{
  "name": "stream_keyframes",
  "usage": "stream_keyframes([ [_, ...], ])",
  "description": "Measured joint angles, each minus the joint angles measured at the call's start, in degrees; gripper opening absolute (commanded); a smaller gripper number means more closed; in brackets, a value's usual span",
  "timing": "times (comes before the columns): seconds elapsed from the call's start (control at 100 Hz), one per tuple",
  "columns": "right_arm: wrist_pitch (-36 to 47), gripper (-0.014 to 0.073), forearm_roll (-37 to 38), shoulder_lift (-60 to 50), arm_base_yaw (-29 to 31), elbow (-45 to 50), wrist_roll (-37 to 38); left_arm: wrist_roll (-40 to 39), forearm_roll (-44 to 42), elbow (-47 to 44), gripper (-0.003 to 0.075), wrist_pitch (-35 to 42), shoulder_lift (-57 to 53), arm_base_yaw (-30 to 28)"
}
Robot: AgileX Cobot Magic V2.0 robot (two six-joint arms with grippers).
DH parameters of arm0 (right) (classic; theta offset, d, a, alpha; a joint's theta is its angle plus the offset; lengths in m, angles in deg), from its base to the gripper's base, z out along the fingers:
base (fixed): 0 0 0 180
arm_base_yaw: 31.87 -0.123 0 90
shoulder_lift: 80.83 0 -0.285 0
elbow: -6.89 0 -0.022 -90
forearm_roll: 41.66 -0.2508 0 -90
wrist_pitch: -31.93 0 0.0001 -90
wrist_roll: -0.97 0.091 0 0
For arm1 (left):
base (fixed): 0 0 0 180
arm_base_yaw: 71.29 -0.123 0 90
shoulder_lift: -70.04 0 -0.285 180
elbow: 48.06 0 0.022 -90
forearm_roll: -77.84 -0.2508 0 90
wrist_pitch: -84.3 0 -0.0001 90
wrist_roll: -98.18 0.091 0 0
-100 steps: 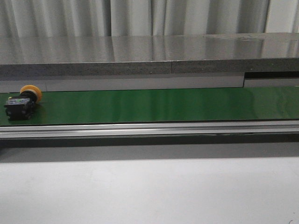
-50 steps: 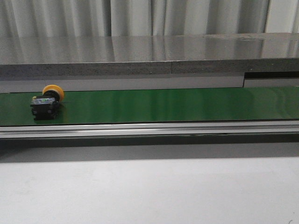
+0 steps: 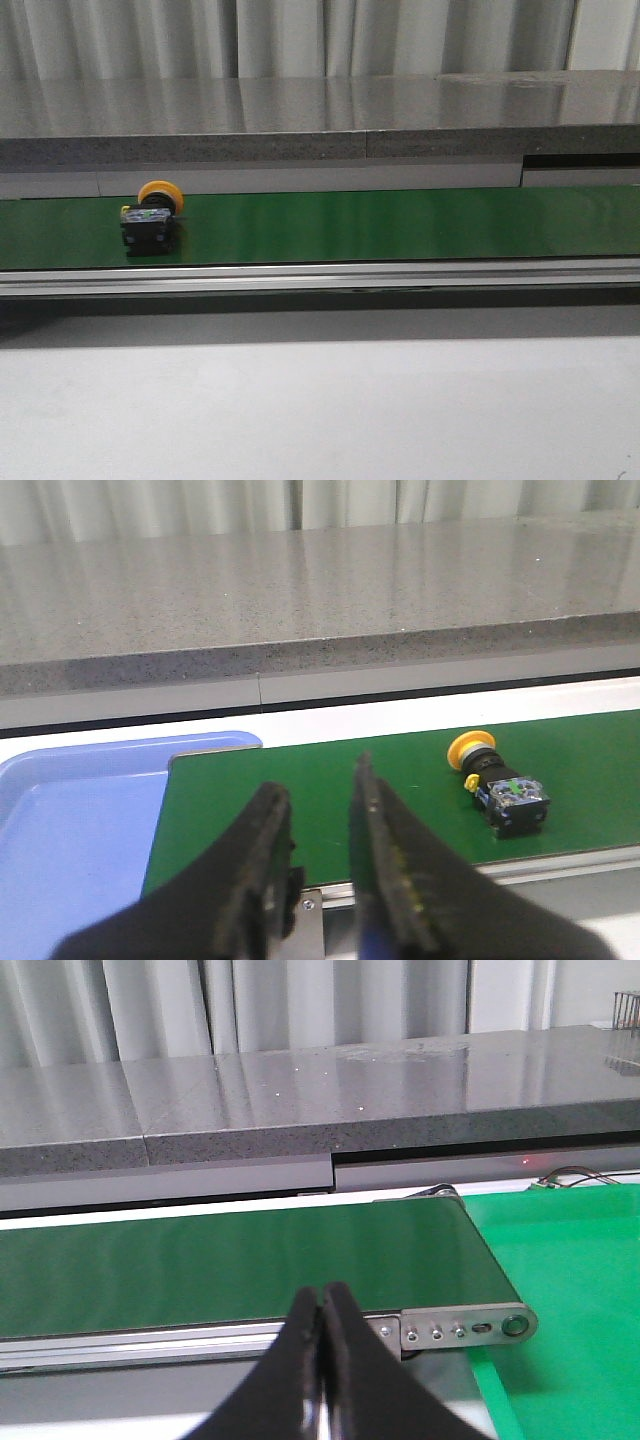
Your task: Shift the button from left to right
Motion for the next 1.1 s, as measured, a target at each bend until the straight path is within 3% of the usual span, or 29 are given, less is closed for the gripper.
stream_keyframes([
  [0.73, 0.89, -0.0067, 0.00, 0.00, 0.00, -0.12, 0.00, 0.00, 0.00, 0.00, -0.0020, 0.12, 0.00, 0.00],
  [0.89, -0.72, -0.0067, 0.00, 0.46, 0.00, -4.55, 0.00, 0.00, 0.00, 0.00, -0.0020, 0.12, 0.00, 0.00],
  [1.1, -8.86, -0.0067, 0.00, 7.73, 0.00, -14.86, 0.00, 0.00, 0.00, 0.00, -0.0020, 0.12, 0.00, 0.00],
])
